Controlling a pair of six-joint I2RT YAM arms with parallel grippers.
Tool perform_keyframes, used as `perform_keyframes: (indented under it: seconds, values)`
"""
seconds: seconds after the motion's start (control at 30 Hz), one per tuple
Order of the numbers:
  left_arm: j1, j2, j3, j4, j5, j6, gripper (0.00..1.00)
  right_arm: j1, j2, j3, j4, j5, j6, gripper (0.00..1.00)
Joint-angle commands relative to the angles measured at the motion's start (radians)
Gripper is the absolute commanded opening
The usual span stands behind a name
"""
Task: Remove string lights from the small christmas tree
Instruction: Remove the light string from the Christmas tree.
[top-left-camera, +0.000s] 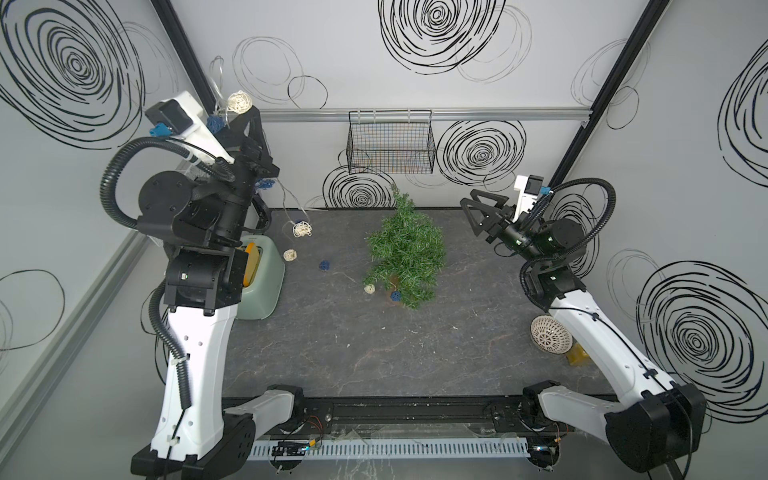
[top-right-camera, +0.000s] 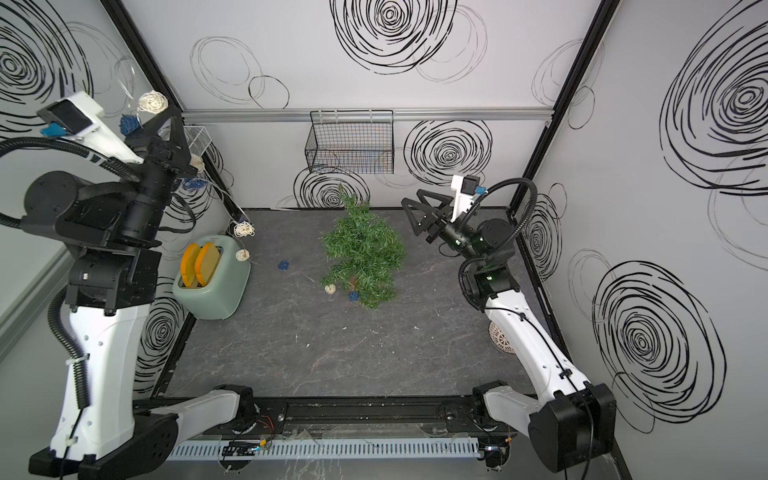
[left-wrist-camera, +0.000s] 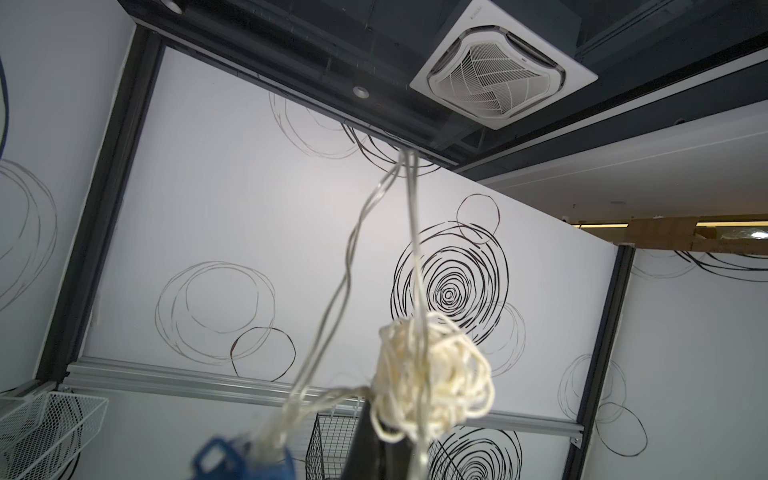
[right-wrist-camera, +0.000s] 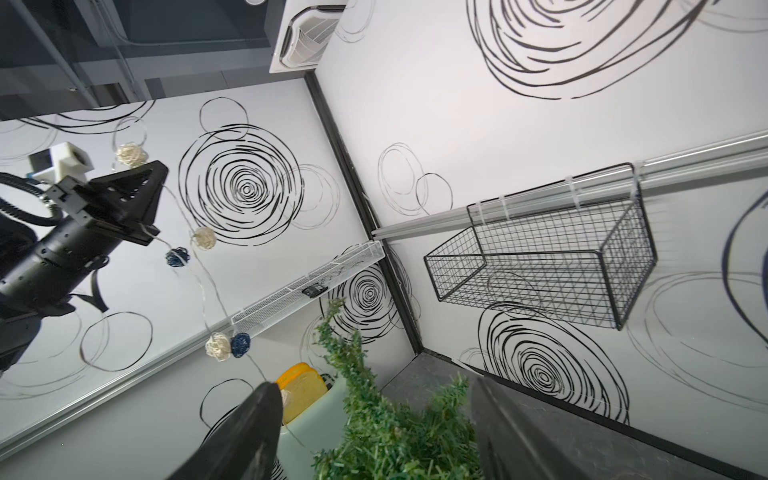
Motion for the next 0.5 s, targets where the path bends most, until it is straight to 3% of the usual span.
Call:
perform_keyframes:
  seconds: [0.0,0.3,0.47]
  values:
    - [-0.004,-0.066,-0.079,0.063,0.126,-0.071,0.0,0.06,-0.066,-0.034,-0.049,0.021,-0.072,0.76]
    - [-0.004,-0.21,-0.332,0.16,0.334,-0.283,0.0,0.325,-0.189,-0.149,-0.253,0.082,-0.319,0.76]
    - [-0.006,-0.278,-0.386,0.159,0.367,-0.305,0.0,0.485,-0.176,-0.203,-0.349,0.119,-0.444,0.76]
